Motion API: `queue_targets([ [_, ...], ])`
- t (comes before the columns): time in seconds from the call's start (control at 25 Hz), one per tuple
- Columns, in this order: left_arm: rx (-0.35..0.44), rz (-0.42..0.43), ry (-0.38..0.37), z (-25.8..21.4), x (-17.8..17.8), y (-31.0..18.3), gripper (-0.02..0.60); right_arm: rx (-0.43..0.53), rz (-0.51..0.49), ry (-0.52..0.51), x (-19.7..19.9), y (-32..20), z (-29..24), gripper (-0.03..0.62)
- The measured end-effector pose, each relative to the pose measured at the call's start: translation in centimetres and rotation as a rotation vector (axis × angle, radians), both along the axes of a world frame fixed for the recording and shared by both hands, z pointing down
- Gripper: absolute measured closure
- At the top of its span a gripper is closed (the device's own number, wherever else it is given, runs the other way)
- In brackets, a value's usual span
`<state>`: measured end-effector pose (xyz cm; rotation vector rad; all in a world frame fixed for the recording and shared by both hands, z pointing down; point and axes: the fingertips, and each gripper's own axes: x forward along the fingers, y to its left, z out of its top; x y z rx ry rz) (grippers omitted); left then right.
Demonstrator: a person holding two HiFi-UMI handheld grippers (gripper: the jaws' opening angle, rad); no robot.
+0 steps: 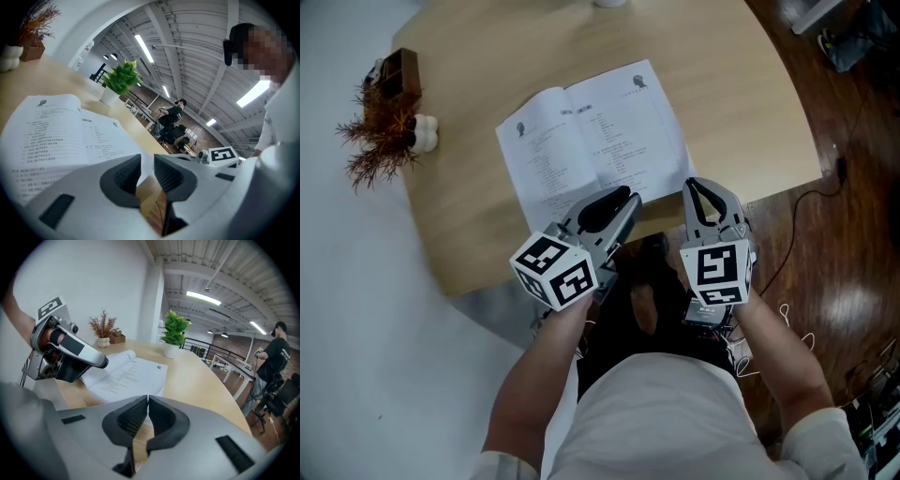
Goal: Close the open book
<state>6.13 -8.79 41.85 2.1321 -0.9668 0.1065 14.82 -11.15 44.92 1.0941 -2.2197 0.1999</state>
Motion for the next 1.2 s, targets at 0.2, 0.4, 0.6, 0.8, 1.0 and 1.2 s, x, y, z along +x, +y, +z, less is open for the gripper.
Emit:
queue_targets([
  [0.2, -0.005, -0.003, 0.005, 0.2, 0.1, 0.2, 0.520, -0.072, 0.073, -0.062, 1.1, -0.1, 0.9, 0.591],
  [0.4, -0.007, -0.007, -0.006, 0.2, 0.2, 0.3, 0.520, -0.128, 0.120, -0.082, 1.9, -0.1, 1.9, 0.591],
  [0.6, -0.017, -0.014, -0.021, 0.4, 0.0, 0.5, 0.520, -0.158, 0.147, -0.068, 2.6, 0.0, 2.7, 0.591],
  [0.8, -0.018, -0.016, -0.019, 0.3, 0.0, 0.7, 0.520, -0.187, 0.196, -0.044, 4.2, -0.3, 3.6, 0.591],
  [1.0, -0.017, -0.018, -0.017, 0.1, 0.0, 0.9, 0.520, -0.185, 0.211, -0.029, 5.0, -0.6, 3.5, 0.591],
  [1.2, -0.001, -0.022, -0.016, -0.6, -0.3, 0.9, 0.520, -0.158, 0.207, -0.035, 5.0, -0.9, 2.8, 0.591],
])
